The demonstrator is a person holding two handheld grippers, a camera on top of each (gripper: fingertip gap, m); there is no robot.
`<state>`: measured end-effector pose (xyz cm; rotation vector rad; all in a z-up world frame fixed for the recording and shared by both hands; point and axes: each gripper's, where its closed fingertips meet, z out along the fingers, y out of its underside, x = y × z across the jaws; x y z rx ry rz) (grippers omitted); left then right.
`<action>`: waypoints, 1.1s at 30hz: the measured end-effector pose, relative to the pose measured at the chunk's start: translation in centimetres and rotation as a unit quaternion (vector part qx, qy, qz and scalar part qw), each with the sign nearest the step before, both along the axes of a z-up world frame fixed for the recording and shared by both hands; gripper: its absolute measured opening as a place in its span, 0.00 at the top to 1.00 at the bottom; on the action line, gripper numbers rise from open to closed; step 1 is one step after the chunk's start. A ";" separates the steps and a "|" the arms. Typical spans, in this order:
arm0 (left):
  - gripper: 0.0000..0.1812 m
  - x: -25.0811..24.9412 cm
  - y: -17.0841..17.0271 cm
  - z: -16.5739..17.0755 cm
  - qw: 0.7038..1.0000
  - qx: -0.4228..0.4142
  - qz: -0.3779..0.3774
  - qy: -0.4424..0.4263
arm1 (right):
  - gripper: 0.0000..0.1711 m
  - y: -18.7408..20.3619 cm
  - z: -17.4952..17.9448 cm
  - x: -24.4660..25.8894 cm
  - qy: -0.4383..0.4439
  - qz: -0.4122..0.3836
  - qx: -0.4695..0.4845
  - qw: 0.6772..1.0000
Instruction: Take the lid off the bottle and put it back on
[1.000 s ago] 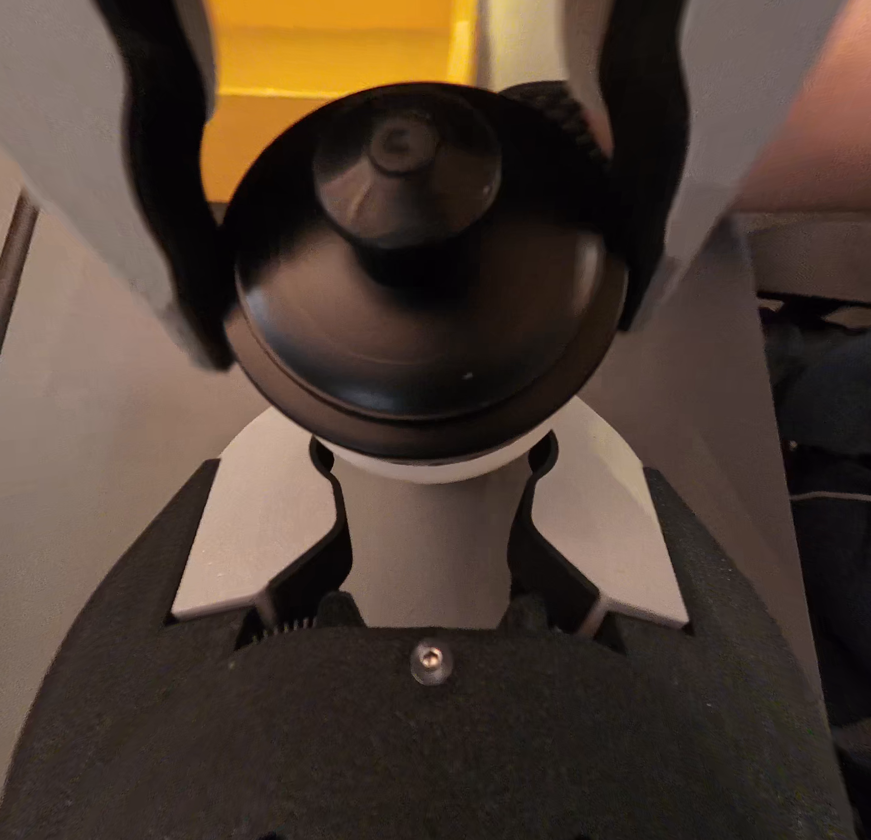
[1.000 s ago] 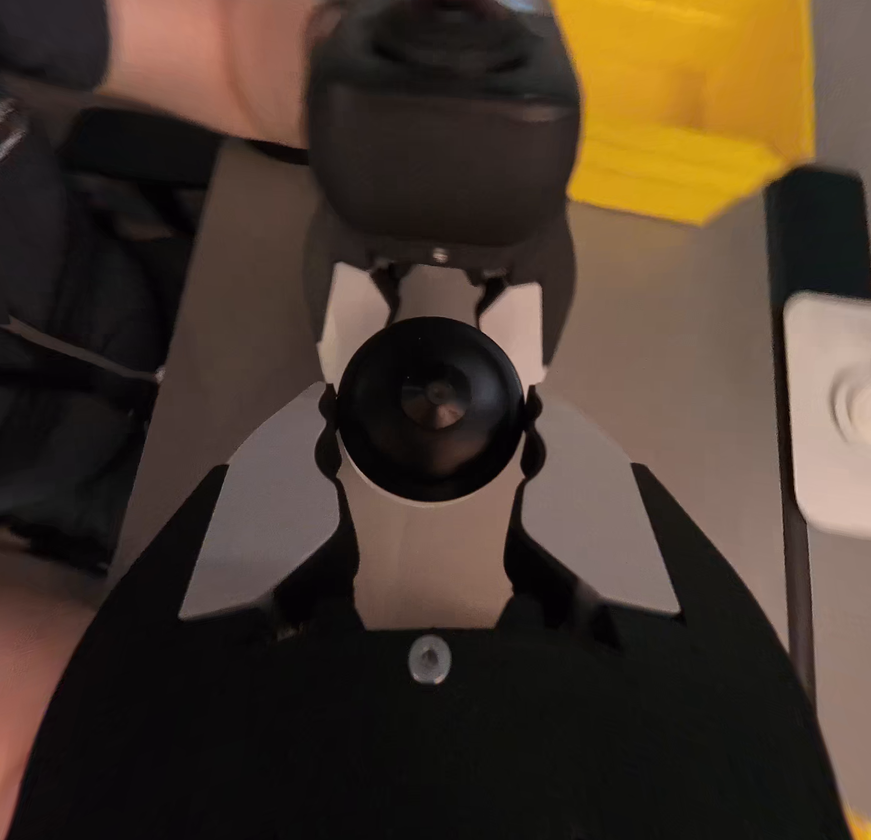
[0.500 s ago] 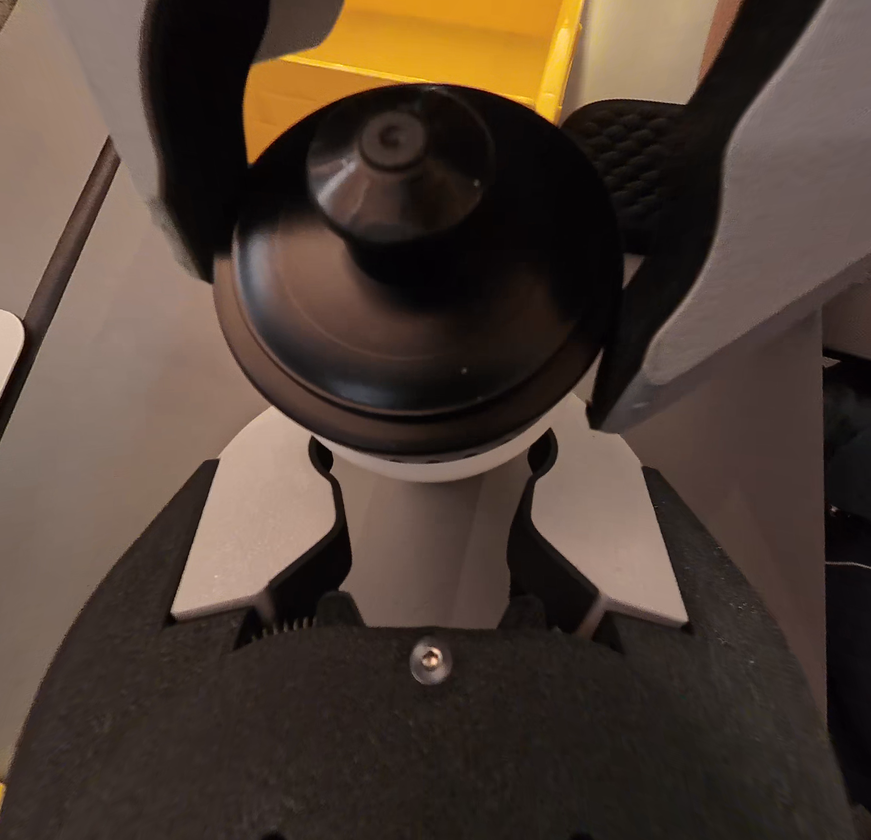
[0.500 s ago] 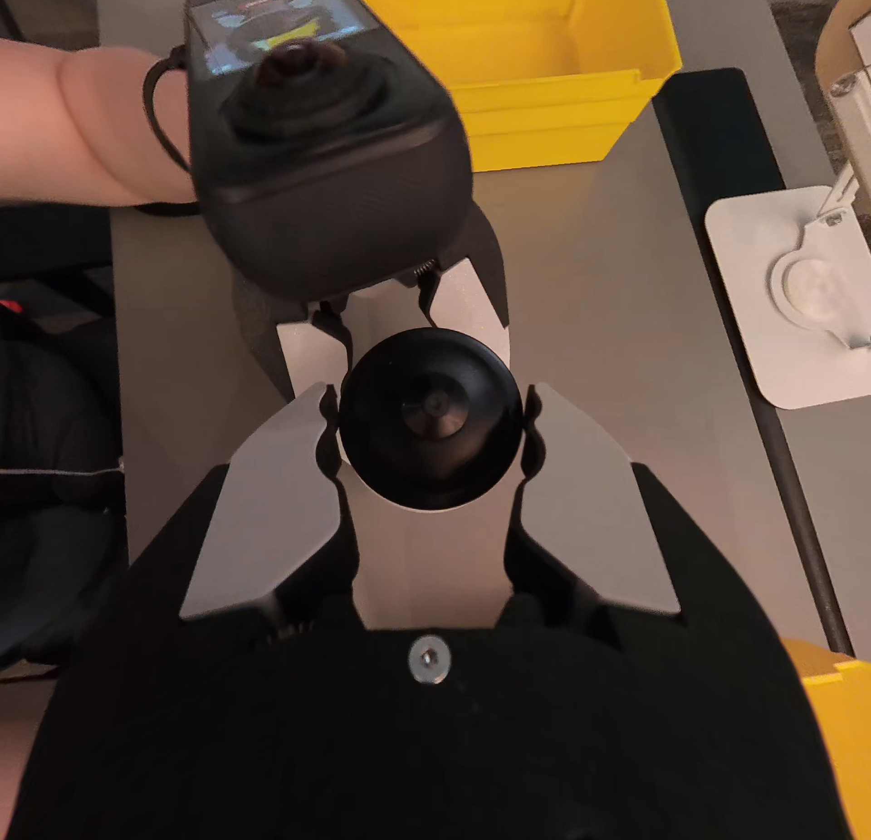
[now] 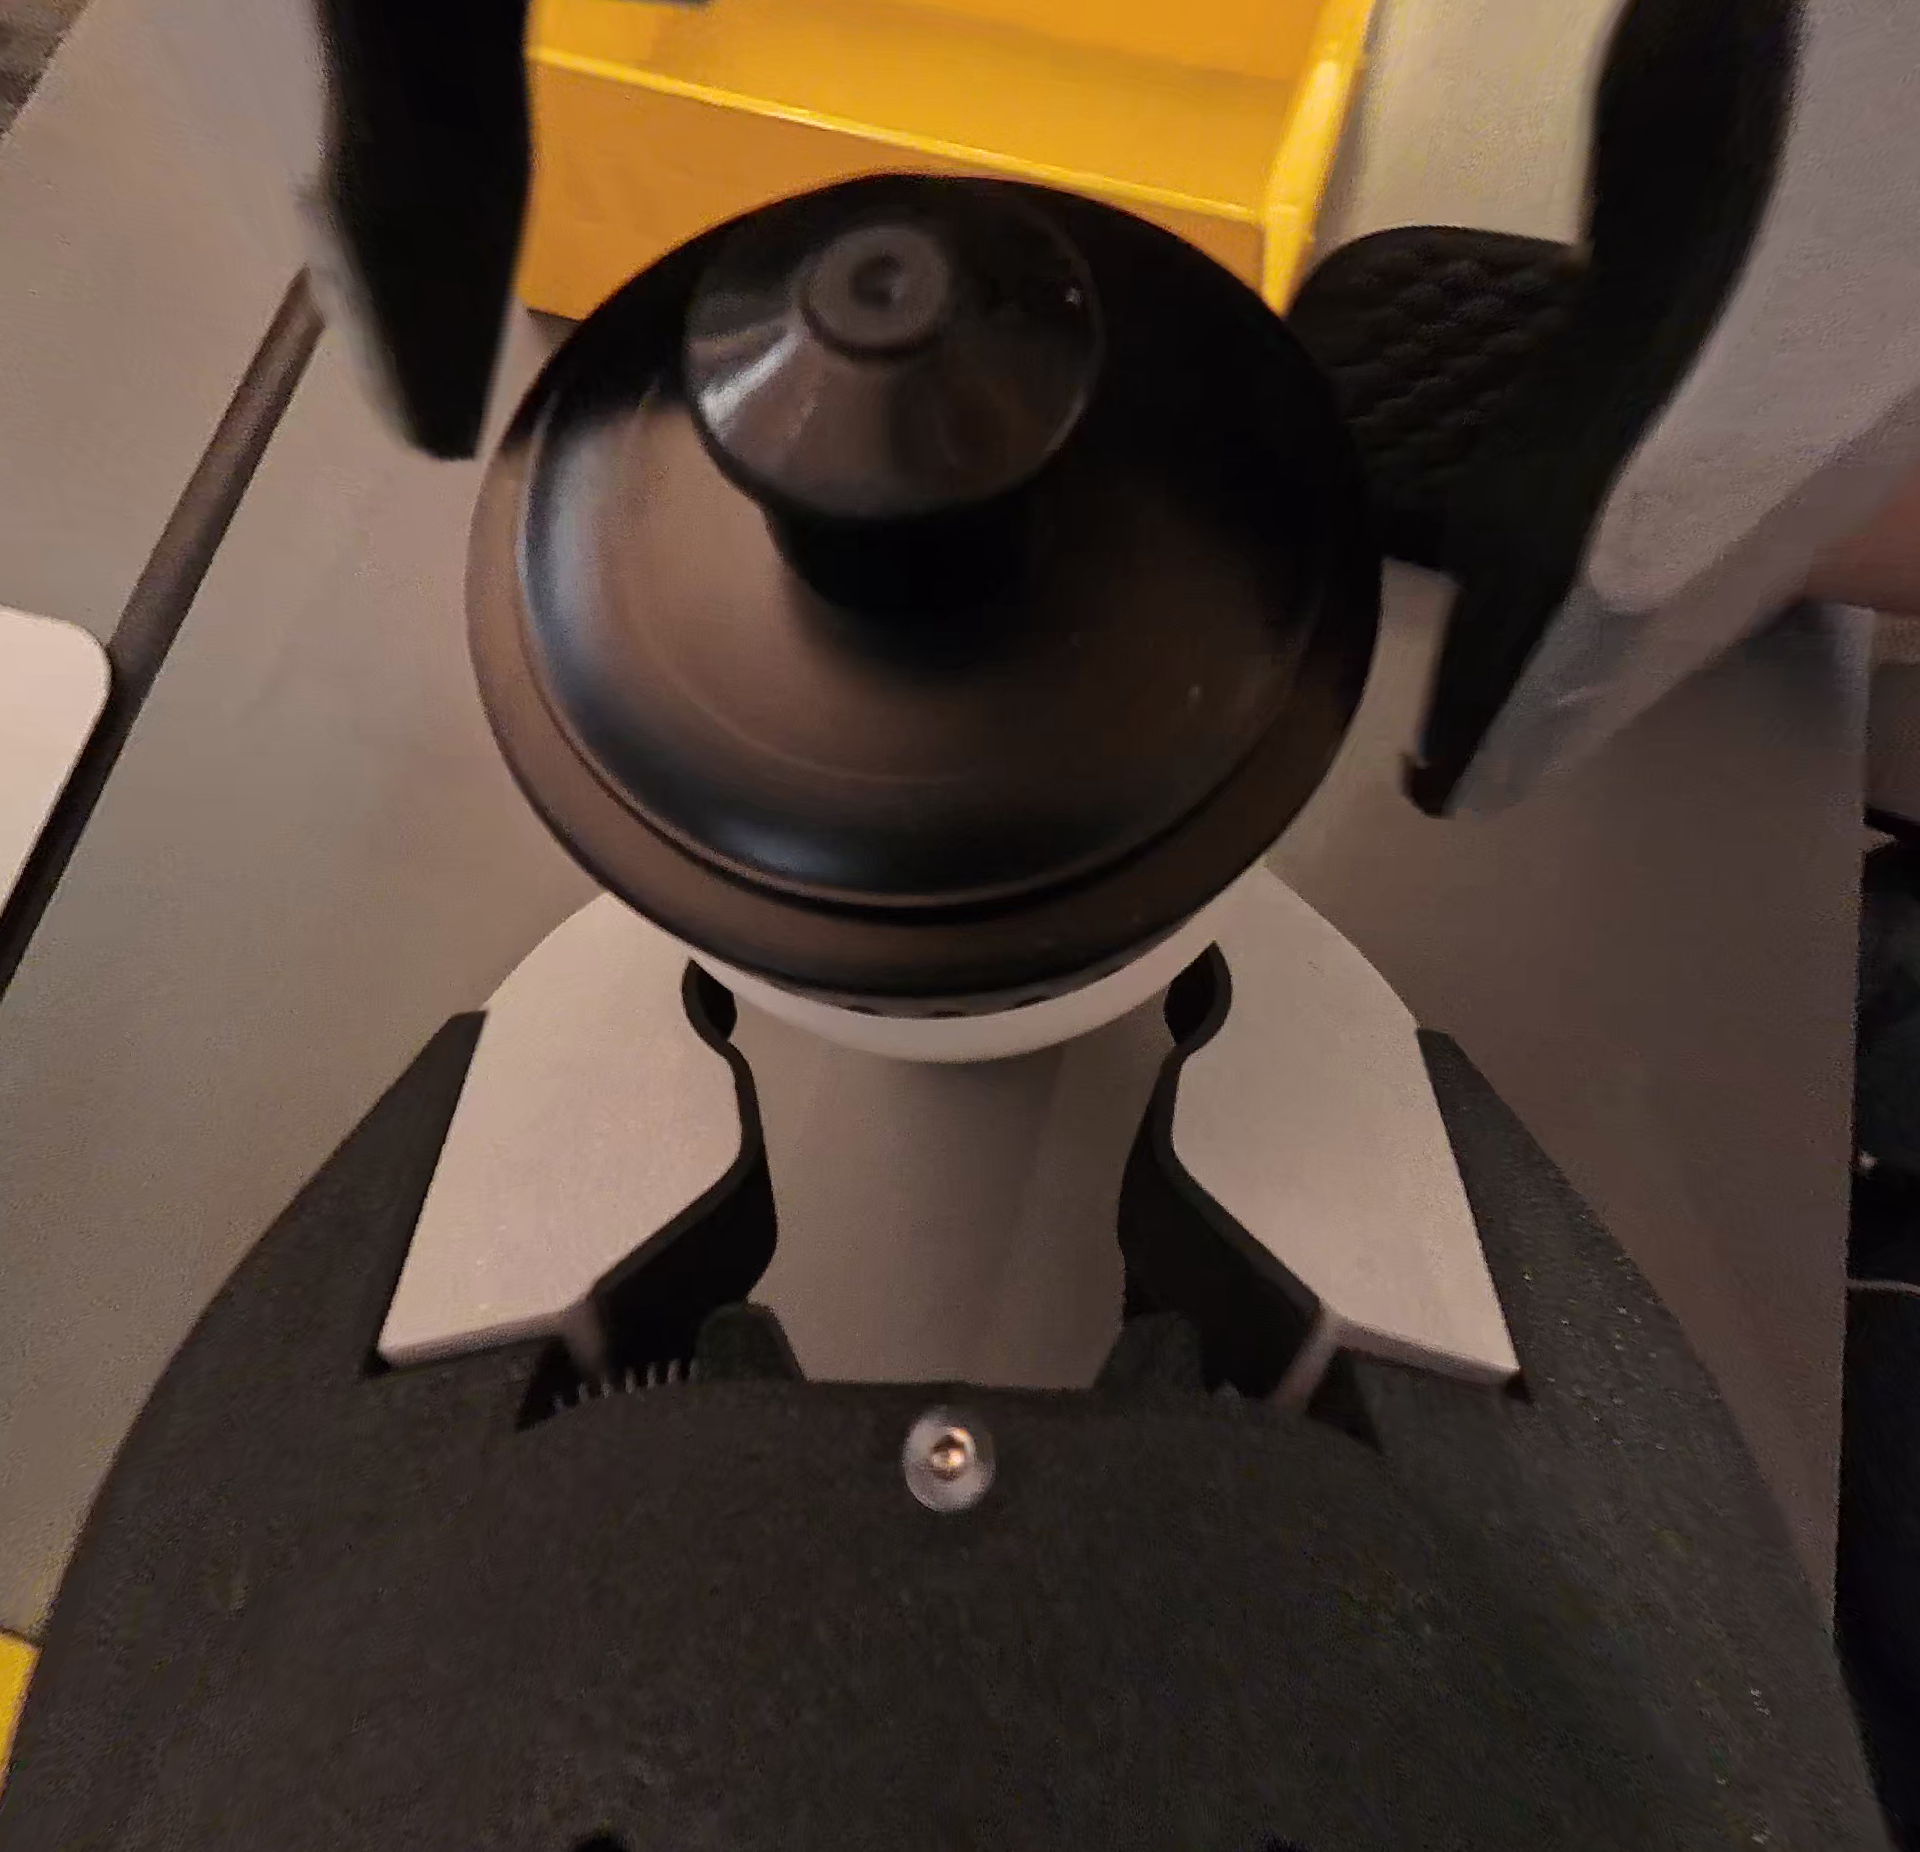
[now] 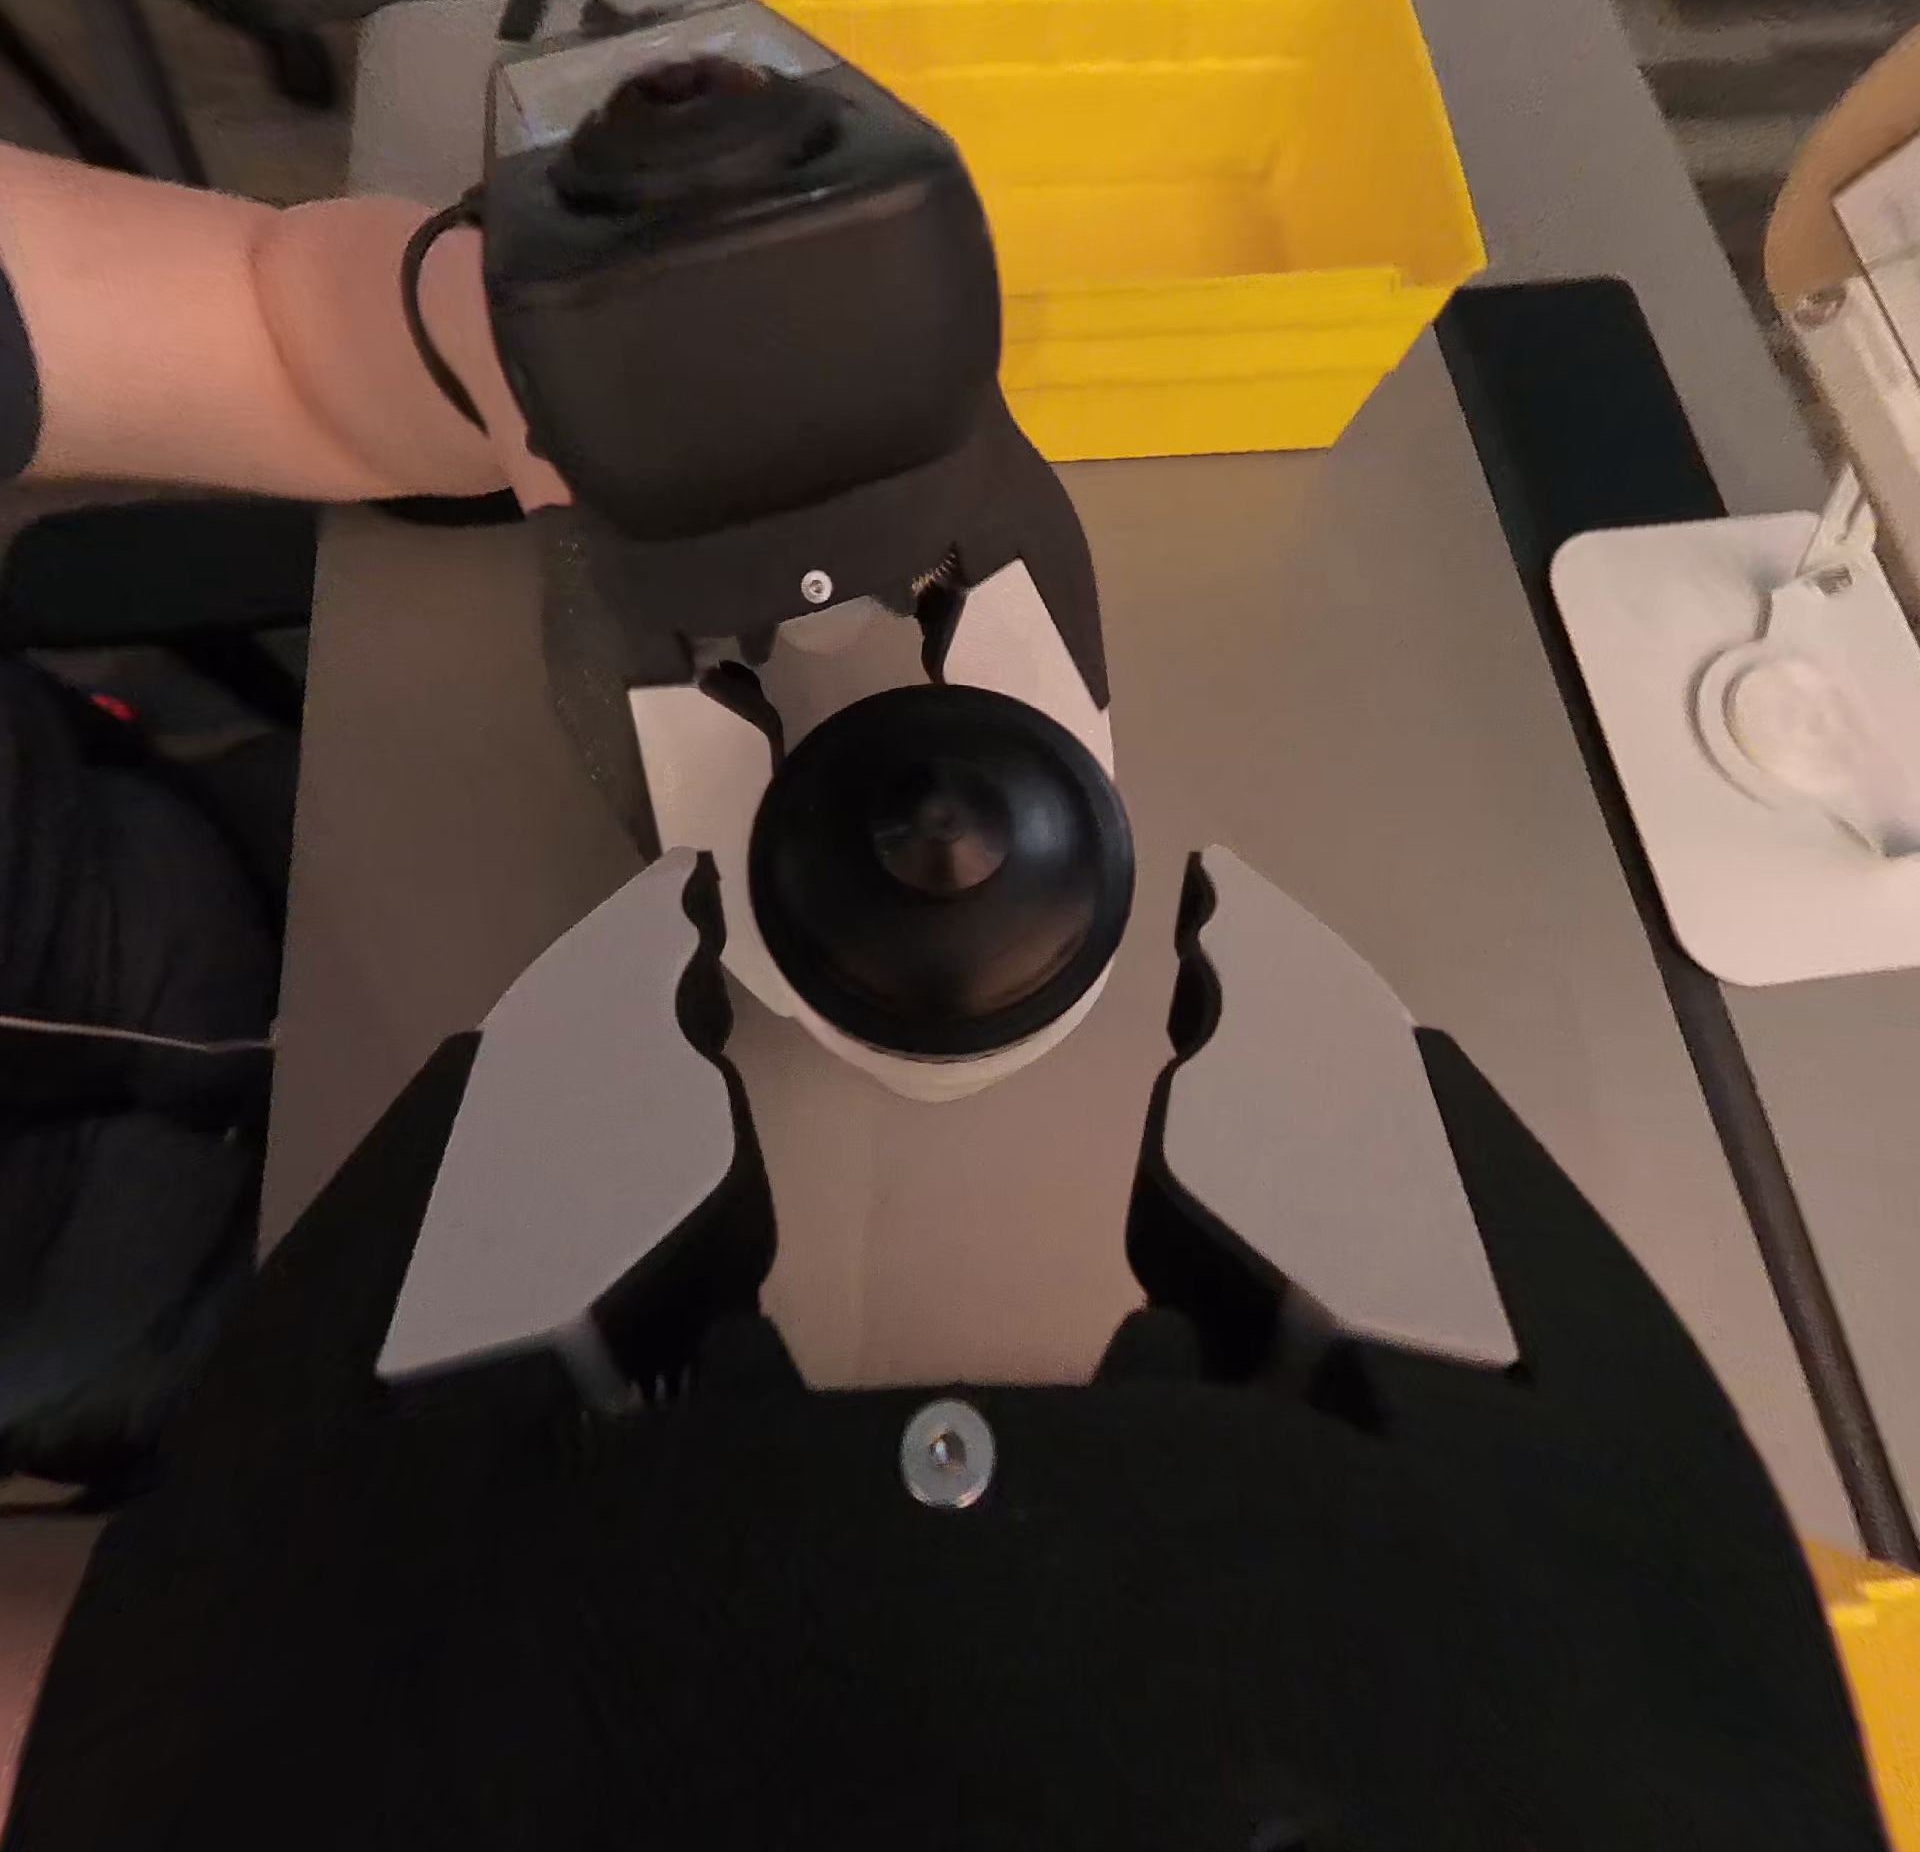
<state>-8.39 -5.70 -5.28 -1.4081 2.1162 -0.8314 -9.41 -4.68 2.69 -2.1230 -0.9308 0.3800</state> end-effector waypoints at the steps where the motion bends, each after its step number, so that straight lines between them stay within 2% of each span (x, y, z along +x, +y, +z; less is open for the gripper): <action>1: 0.54 0.1 0.3 0.0 1.000 0.001 0.007 0.000 | 0.51 0.1 0.1 -0.1 0.006 -0.012 -0.006 1.000; 3: 0.54 0.0 0.2 0.0 1.000 0.003 0.005 0.000 | 0.57 0.1 -0.1 -0.2 0.003 -0.029 -0.016 0.999; 5: 0.54 -0.2 -0.1 0.0 1.000 0.009 -0.008 0.001 | 0.58 -0.1 -0.1 -0.3 -0.012 -0.017 -0.013 1.000; 8: 0.54 -0.8 -1.5 0.0 0.998 0.017 -0.062 0.002 | 0.58 -1.6 0.0 -1.0 -0.017 0.066 0.002 0.998; 11: 0.54 -1.6 -3.4 0.0 0.993 0.015 -0.116 0.006 | 0.58 -3.6 0.1 -1.9 0.017 0.170 0.017 0.985; 13: 0.54 -1.7 -3.7 -0.1 0.993 0.001 -0.121 0.012 | 0.58 -3.9 0.1 -2.0 0.044 0.196 0.013 0.979; 15: 0.54 -1.4 -2.9 -0.1 0.995 -0.004 -0.096 0.013 | 0.59 -3.2 0.1 -1.6 0.056 0.174 0.007 0.983; 19: 0.54 -0.4 -0.3 0.0 1.000 0.000 -0.018 0.008 | 0.52 -0.2 -0.1 0.0 0.006 0.052 0.018 0.998; 21: 0.54 -0.2 0.2 0.0 1.000 -0.003 -0.001 0.006 | 0.53 0.2 0.0 -0.3 -0.004 0.031 0.022 0.999; 22: 0.54 -0.3 0.2 0.0 1.000 -0.002 0.001 0.007 | 0.58 0.4 0.0 -0.4 -0.011 0.021 0.022 0.999; 24: 0.54 -0.4 0.1 0.0 1.000 0.004 -0.007 0.008 | 0.58 0.2 0.0 -0.5 -0.024 0.020 0.020 0.999; 26: 0.55 -0.6 -0.5 0.0 0.999 0.015 -0.032 0.005 | 0.58 -0.5 0.0 -0.8 -0.029 0.055 0.029 0.998; 30: 0.54 -1.9 -3.2 -0.1 0.992 0.013 -0.126 0.012 | 0.58 -3.3 0.2 -2.3 0.012 0.191 0.044 0.981; 33: 0.54 -2.3 -3.9 -0.1 0.990 0.004 -0.139 0.020 | 0.58 -4.1 0.2 -2.7 0.047 0.231 0.039 0.971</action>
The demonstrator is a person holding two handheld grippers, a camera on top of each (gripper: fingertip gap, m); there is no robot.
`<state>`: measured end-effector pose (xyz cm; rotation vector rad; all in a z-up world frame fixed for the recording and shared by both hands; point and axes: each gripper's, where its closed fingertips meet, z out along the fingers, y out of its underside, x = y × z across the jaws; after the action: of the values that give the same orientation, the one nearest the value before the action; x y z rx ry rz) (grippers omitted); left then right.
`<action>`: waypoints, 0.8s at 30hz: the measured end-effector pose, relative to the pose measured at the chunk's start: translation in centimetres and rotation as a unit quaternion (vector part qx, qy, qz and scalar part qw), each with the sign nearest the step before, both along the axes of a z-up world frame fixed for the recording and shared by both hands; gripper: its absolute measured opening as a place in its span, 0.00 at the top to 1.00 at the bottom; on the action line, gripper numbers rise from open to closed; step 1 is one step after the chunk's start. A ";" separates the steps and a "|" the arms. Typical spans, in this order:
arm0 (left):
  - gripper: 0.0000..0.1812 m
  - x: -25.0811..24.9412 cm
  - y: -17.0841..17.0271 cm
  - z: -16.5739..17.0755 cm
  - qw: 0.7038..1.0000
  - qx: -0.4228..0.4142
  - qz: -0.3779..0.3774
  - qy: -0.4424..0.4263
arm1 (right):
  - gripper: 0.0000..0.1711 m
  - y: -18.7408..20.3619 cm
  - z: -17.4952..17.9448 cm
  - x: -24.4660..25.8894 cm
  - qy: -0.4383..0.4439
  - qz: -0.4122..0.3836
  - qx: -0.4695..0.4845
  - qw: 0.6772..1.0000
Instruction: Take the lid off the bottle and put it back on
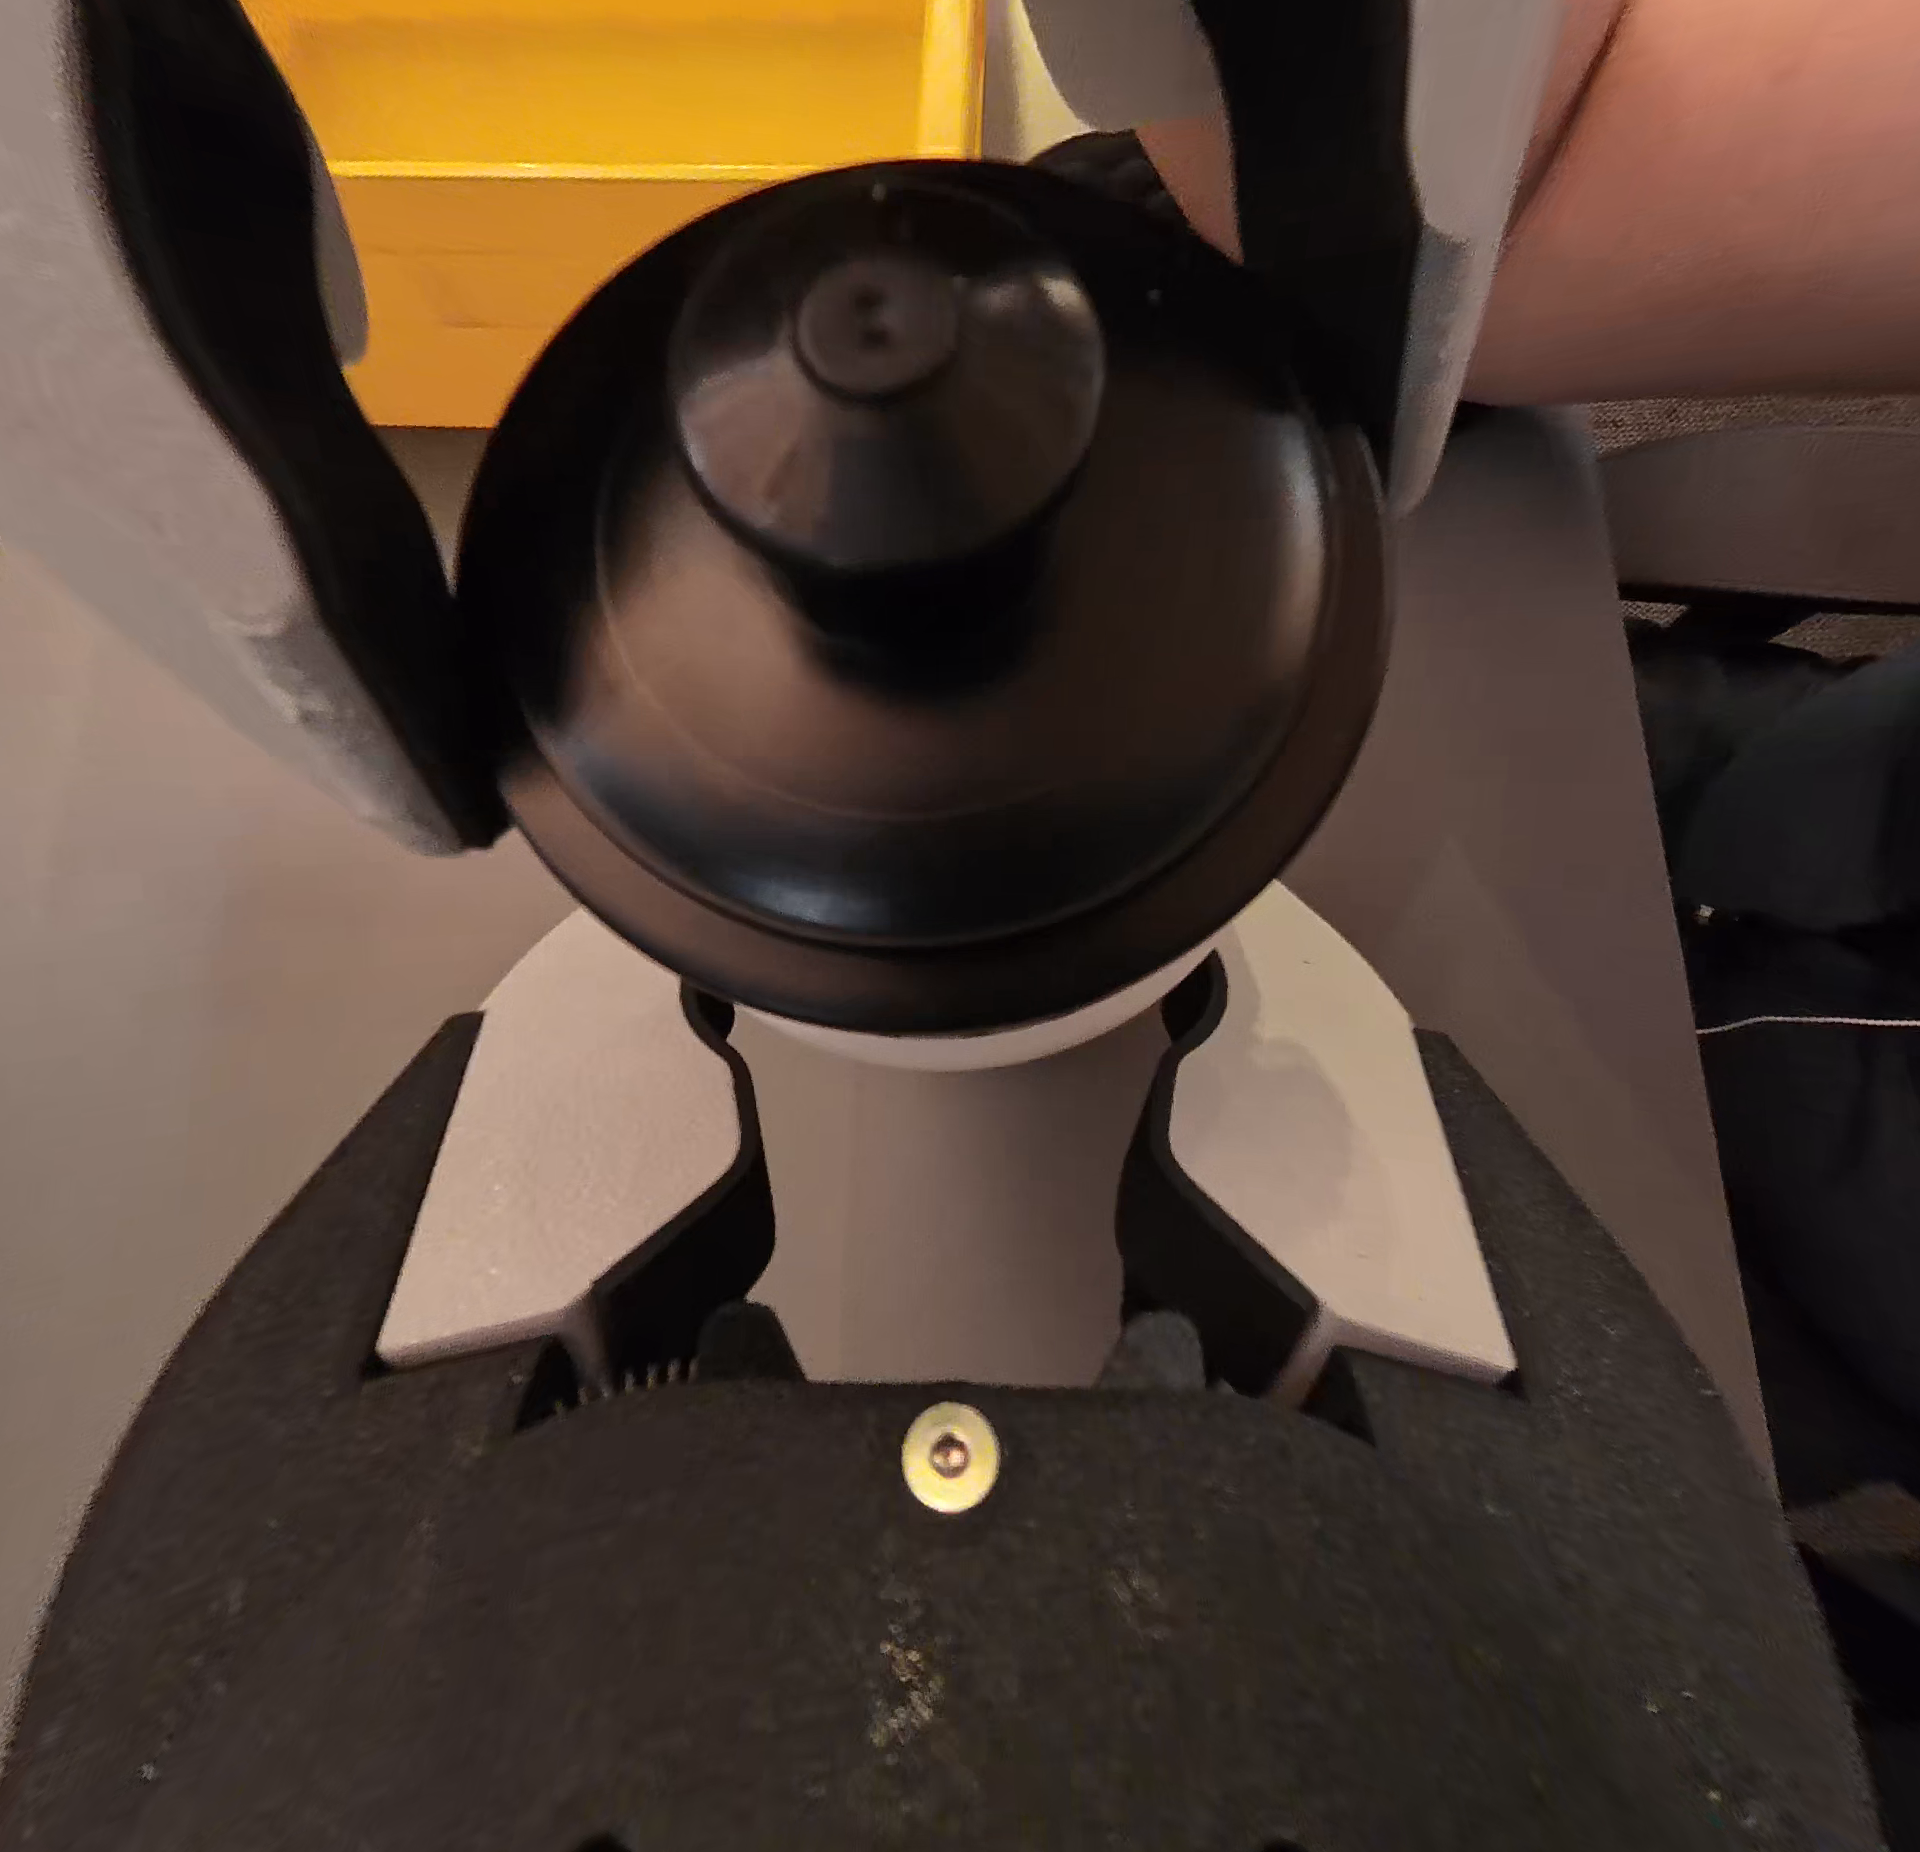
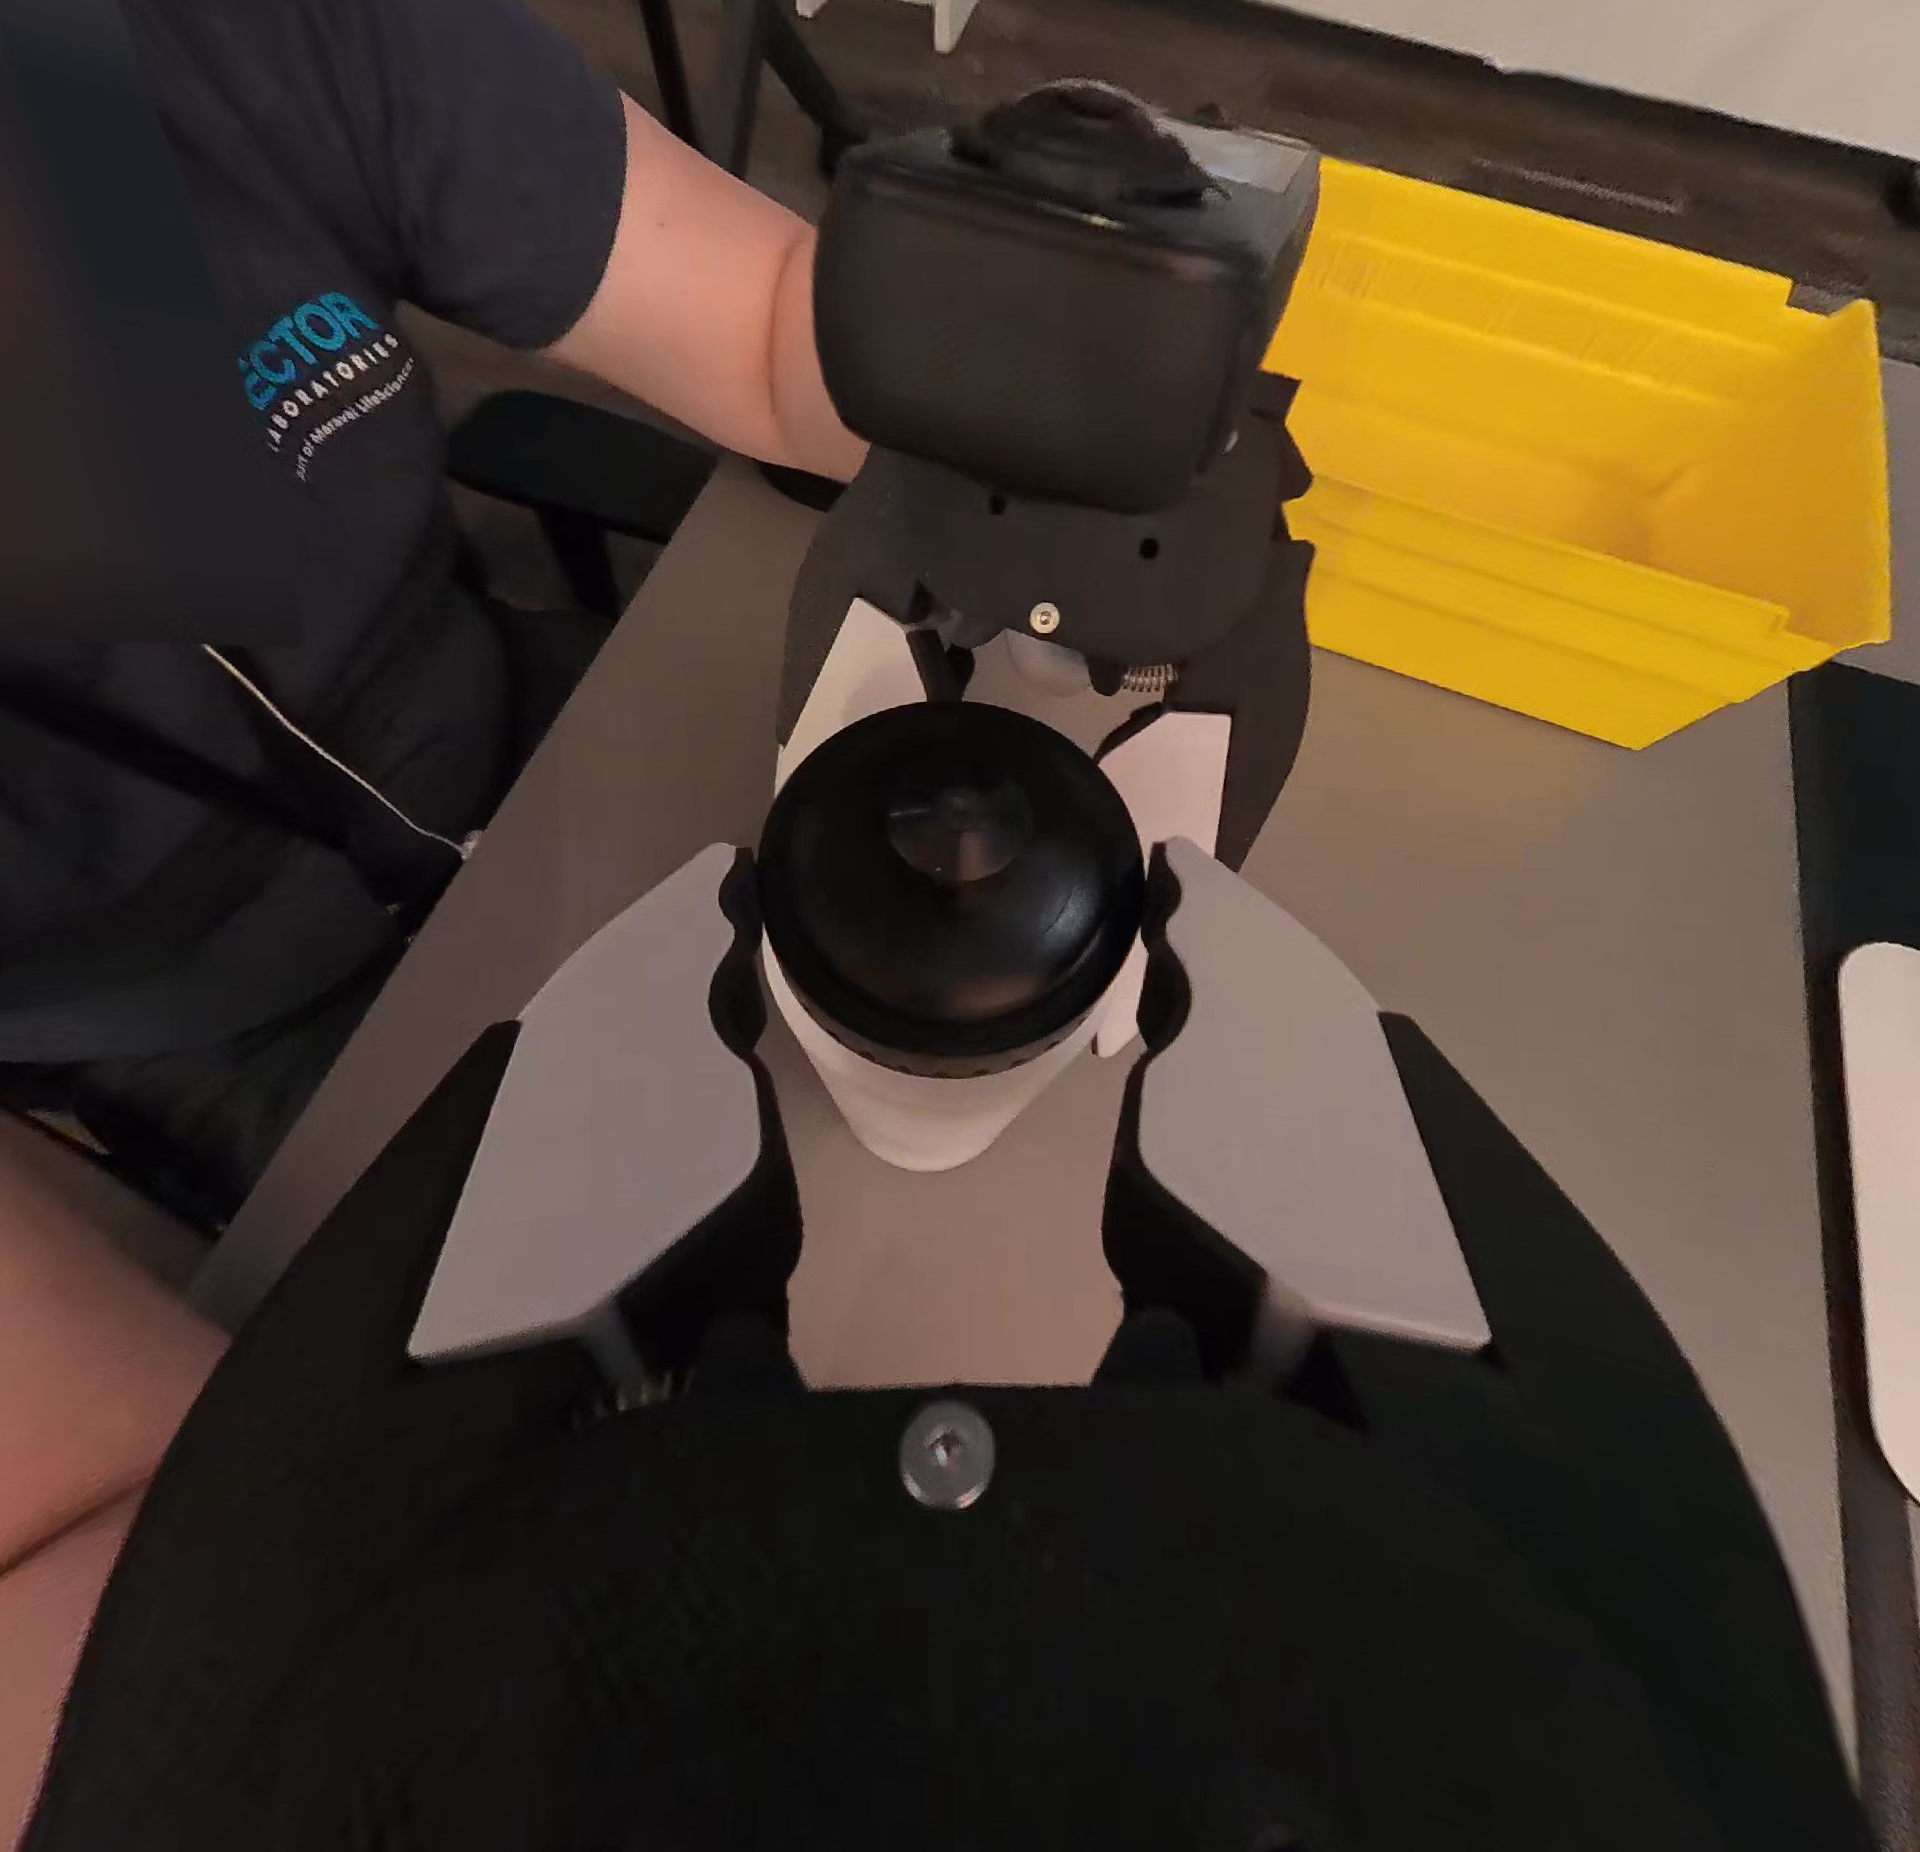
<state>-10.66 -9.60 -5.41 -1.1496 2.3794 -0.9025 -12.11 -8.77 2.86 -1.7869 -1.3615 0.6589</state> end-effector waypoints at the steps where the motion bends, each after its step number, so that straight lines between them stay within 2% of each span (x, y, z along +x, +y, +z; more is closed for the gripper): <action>1: 0.54 0.1 0.1 0.0 1.000 -0.004 0.005 0.001 | 0.58 0.1 0.0 0.1 0.005 -0.003 -0.001 1.000; 3: 0.54 0.5 0.8 0.1 0.999 -0.009 0.032 0.001 | 0.57 0.9 -0.1 0.6 0.003 -0.036 -0.008 0.999; 5: 0.54 1.2 2.1 0.1 0.997 -0.006 0.071 -0.004 | 0.49 2.5 -0.2 1.4 -0.008 -0.093 -0.003 0.996; 7: 0.54 1.7 3.6 0.1 0.994 -0.001 0.113 -0.010 | 0.49 3.7 0.0 1.9 -0.011 -0.138 -0.002 0.990; 9: 0.54 2.1 4.7 0.1 0.990 -0.003 0.144 -0.013 | 0.50 4.6 0.2 2.2 -0.009 -0.177 -0.007 0.984; 11: 0.55 2.1 5.1 0.1 0.988 -0.004 0.153 -0.014 | 0.59 5.3 0.4 2.4 -0.006 -0.198 -0.006 0.980; 14: 0.55 1.9 4.7 0.1 0.991 0.003 0.133 -0.015 | 0.59 4.8 0.4 2.1 -0.007 -0.174 0.000 0.985; 20: 0.54 0.6 1.2 0.0 1.000 -0.002 0.026 -0.006 | 0.59 1.2 0.5 0.8 0.033 -0.021 0.004 0.999; 22: 0.54 0.6 1.3 0.0 1.000 -0.005 0.029 -0.005 | 0.59 1.2 0.6 0.8 0.047 -0.007 0.006 0.999; 24: 0.54 0.9 2.1 0.0 0.998 -0.007 0.056 -0.004 | 0.60 1.9 0.7 1.1 0.054 -0.031 0.002 0.998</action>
<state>-9.72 -7.52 -5.36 -1.2676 2.2808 -0.8856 -10.97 -6.83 3.53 -1.7571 -1.2298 0.7091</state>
